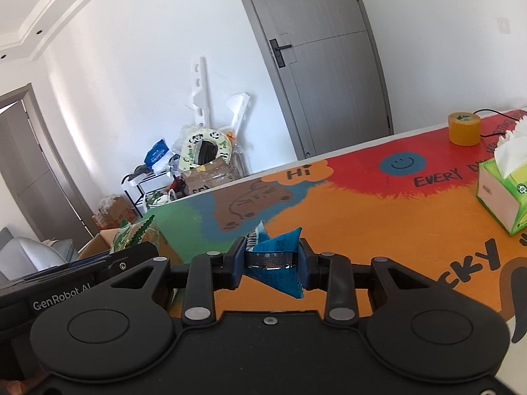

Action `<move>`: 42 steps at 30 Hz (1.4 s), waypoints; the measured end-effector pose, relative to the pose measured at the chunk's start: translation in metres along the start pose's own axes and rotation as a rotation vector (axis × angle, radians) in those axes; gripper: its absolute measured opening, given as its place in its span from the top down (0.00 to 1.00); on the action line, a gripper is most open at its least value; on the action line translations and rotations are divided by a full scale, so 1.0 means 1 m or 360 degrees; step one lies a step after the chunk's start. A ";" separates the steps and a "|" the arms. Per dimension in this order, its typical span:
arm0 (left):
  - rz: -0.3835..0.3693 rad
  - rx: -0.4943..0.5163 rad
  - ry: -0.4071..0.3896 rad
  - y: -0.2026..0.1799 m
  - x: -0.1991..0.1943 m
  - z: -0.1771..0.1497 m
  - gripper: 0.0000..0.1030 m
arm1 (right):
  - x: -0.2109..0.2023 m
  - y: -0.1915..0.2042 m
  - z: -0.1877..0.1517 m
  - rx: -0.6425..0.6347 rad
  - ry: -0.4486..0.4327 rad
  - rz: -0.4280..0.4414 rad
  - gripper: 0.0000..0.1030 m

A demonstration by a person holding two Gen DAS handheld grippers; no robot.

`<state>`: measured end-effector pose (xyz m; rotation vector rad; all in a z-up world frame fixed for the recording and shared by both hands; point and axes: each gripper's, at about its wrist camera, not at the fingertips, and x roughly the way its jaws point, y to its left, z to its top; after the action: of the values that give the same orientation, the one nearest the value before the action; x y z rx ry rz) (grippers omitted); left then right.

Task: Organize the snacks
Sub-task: 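Carry cake bag with left gripper while right gripper carries blue packet to box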

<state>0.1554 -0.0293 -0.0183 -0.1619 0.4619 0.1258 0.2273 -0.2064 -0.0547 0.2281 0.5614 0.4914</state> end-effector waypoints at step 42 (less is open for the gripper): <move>0.0307 -0.0339 -0.0018 0.160 -0.014 0.024 0.48 | 0.048 0.131 -0.001 -0.0219 0.0097 0.0271 0.68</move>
<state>0.1277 0.1302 -0.0112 -0.3255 0.4517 0.3657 0.2124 -0.0692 -0.0329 0.1302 0.5677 0.7013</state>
